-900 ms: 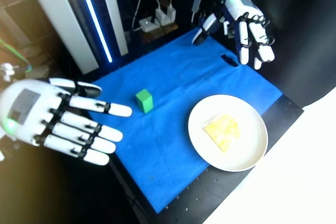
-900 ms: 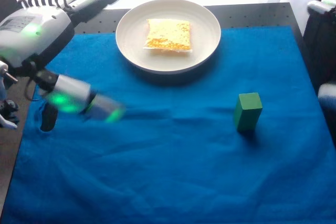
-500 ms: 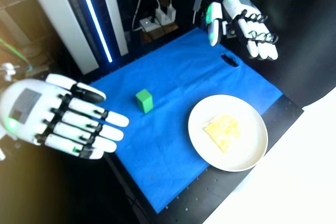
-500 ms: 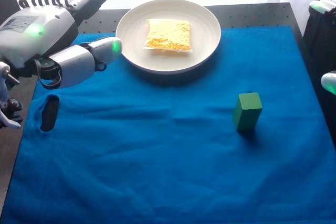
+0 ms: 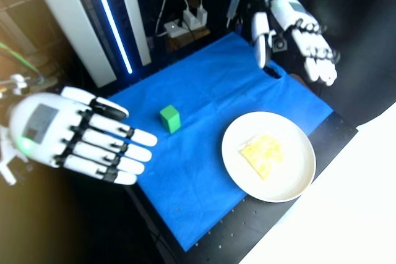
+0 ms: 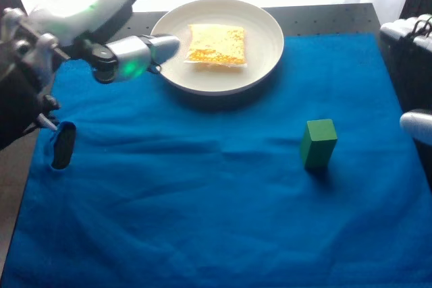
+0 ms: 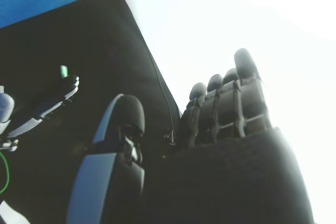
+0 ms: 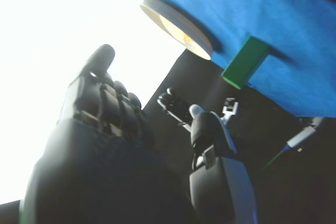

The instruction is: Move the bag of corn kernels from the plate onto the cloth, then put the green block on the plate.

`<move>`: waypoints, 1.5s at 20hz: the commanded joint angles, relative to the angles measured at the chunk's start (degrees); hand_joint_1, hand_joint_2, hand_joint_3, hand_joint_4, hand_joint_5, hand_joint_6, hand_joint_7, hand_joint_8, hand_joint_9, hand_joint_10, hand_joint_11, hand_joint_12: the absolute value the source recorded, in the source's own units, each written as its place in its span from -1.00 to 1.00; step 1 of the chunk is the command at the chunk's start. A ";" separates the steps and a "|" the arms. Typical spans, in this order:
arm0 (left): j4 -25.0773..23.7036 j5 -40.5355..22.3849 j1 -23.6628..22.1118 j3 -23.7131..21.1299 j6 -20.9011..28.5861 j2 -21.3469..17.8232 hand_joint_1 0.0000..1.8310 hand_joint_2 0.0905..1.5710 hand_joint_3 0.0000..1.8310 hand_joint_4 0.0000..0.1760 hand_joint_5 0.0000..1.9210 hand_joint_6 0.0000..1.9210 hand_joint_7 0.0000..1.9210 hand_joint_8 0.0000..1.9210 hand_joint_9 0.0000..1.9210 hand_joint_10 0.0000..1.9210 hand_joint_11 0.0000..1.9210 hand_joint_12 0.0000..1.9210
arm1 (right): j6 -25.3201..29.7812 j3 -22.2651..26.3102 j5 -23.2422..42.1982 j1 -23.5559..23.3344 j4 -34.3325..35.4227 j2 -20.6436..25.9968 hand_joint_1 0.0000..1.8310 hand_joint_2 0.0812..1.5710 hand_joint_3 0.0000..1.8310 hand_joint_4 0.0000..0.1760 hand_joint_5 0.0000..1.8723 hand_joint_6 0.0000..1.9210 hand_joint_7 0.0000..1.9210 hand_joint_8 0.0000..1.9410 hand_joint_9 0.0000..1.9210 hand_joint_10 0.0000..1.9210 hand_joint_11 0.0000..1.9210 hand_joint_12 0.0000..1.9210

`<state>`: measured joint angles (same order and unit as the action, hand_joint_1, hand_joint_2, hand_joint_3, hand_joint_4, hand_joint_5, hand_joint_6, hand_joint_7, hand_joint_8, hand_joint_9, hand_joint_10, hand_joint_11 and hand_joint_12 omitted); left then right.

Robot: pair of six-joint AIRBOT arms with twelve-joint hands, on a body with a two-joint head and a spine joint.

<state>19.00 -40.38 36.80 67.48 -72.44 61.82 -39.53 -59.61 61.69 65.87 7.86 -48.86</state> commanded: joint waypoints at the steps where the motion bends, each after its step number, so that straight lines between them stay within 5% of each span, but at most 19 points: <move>1: -1.32 -3.17 -1.66 0.86 -0.02 0.58 -0.34 0.63 -1.00 -0.95 -0.95 -0.99 -1.00 -1.00 -1.00 -1.00 -1.00 0.12 | 0.08 -0.08 6.26 -0.53 0.59 0.01 -0.62 0.73 -1.00 -1.00 -1.00 -1.00 -1.00 -1.00 -1.00 -1.00 -1.00 -1.00; 2: -1.87 -0.51 -2.92 2.15 -0.45 1.64 -0.35 0.59 -1.00 -0.75 -0.96 -0.99 -1.00 -1.00 -1.00 -1.00 -1.00 0.13 | 0.09 -0.08 5.86 -0.53 0.38 -0.15 -0.65 0.72 -1.00 -1.00 -1.00 -1.00 -1.00 -1.00 -1.00 -1.00 -1.00 -1.00; 4: -1.87 5.36 -6.67 3.92 -6.06 3.80 -0.36 0.56 -1.00 -0.99 -0.98 -1.00 -0.99 -1.00 -1.00 -1.00 -1.00 -0.15 | 0.09 -0.09 5.01 -0.53 -0.05 -0.42 -0.59 0.71 -1.00 -1.00 -1.00 -1.00 -1.00 -1.00 -1.00 -1.00 -1.00 -1.00; 5: -1.66 7.64 -8.29 4.59 -9.04 4.89 -0.37 0.55 -1.00 -0.91 -0.99 -1.00 -0.97 -1.00 -0.99 -0.99 -1.00 -0.25 | 0.09 -0.09 4.67 -0.53 -0.27 -0.49 -0.56 0.71 -1.00 -1.00 -1.00 -1.00 -1.00 -1.00 -1.00 -1.00 -1.00 -1.00; 6: -1.15 9.16 -9.16 5.40 -10.67 5.88 -0.35 0.53 -1.00 -0.96 -0.98 -0.99 -0.94 -0.99 -0.95 -0.97 -1.00 -0.04 | 0.10 -0.10 4.18 -0.53 -0.59 -0.61 -0.55 0.71 -1.00 -1.00 -1.00 -1.00 -1.00 -1.00 -1.00 -1.00 -1.00 -1.00; 8: -0.94 12.20 -10.49 7.96 -10.95 7.87 -0.33 0.45 -1.00 -0.61 -0.95 -0.98 -0.89 -0.99 -0.91 -0.92 -1.00 0.27 | 0.11 -0.10 3.87 -0.53 -0.77 -0.85 -0.54 0.71 -1.00 -1.00 -1.00 -1.00 -1.00 -1.00 -1.00 -1.00 -1.00 -1.00; 10: -0.80 15.90 -11.88 11.01 -11.37 10.24 -0.26 0.40 -1.00 -0.65 -0.91 -0.97 -0.87 -0.98 -0.89 -0.90 -1.00 0.31 | 0.11 -0.12 3.68 -0.53 -0.94 -1.15 -0.60 0.73 -1.00 -1.00 -1.00 -1.00 -1.00 -1.00 -1.00 -1.00 -1.00 -1.00; 13: 7.04 21.15 -13.48 14.79 -22.06 13.91 -0.22 0.36 -1.00 -0.76 -0.91 -0.99 -0.87 -1.00 -0.92 -0.91 -1.00 0.22 | 0.37 -0.17 3.54 -0.53 -1.39 -1.46 -0.59 0.72 -1.00 -1.00 -1.00 -1.00 -1.00 -1.00 -1.00 -1.00 -1.00 -1.00; 17: 11.00 25.41 -13.55 20.19 -24.18 17.68 -0.18 0.33 -1.00 -0.78 -0.93 -1.00 -0.87 -1.00 -0.91 -0.91 -1.00 0.24 | 1.10 -0.35 3.48 -0.53 -1.89 -1.91 -0.59 0.71 -1.00 -1.00 -1.00 -1.00 -1.00 -1.00 -1.00 -1.00 -1.00 -1.00; 19: 18.40 26.49 -13.54 21.93 -31.07 19.17 -0.14 0.30 -1.00 -1.00 -0.90 -0.99 -0.87 -1.00 -0.91 -0.91 -1.00 0.35 | 1.26 -0.39 3.44 -0.53 -2.15 -2.13 -0.64 0.71 -1.00 -1.00 -1.00 -1.00 -1.00 -1.00 -1.00 -1.00 -1.00 -1.00; 21: 29.87 27.74 -13.53 24.07 -43.85 20.61 -0.08 0.26 -1.00 -0.96 -0.90 -0.99 -0.88 -1.00 -0.92 -0.91 -1.00 0.35 | 2.01 -0.52 3.45 -0.54 -2.78 -2.21 -0.73 0.69 -1.00 -1.00 -1.00 -1.00 -1.00 -1.00 -1.00 -1.00 -1.00 -1.00; 22: 30.79 27.94 -13.49 24.45 -44.63 20.76 -0.08 0.26 -1.00 -0.96 -0.90 -0.99 -0.88 -1.00 -0.92 -0.91 -1.00 0.35 | 2.03 -0.52 3.45 -0.54 -2.84 -2.21 -0.73 0.69 -1.00 -1.00 -1.00 -1.00 -1.00 -1.00 -1.00 -1.00 -1.00 -1.00; 23: 31.98 28.29 -13.20 25.31 -44.68 21.01 -0.12 0.29 -1.00 -0.92 -0.93 -0.99 -0.91 -1.00 -0.94 -0.93 -1.00 0.08 | 2.10 -0.51 3.45 -0.54 -2.91 -2.25 -0.60 0.71 -1.00 -1.00 -1.00 -1.00 -1.00 -1.00 -1.00 -1.00 -1.00 -1.00; 27: 33.72 29.10 -12.54 26.92 -44.69 21.72 -0.09 0.28 -1.00 -1.00 -0.89 -0.99 -0.87 -1.00 -0.90 -0.93 -1.00 0.27 | 2.39 -0.58 3.45 -0.53 -2.95 -2.45 -0.57 0.71 -1.00 -1.00 -1.00 -1.00 -1.00 -1.00 -1.00 -1.00 -1.00 -1.00; 30: 34.38 29.67 -12.31 27.91 -44.69 22.35 -0.11 0.32 -0.99 -0.84 -0.91 -1.00 -0.89 -1.00 -0.91 -0.96 -1.00 0.10 | 2.39 -0.64 3.45 -0.53 -3.01 -2.48 -0.45 0.71 -1.00 -1.00 -1.00 -1.00 -1.00 -1.00 -1.00 -1.00 -0.98 -0.98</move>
<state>53.71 -6.76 24.71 95.35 -117.08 84.18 -37.36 -60.05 58.41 65.84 4.19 -51.22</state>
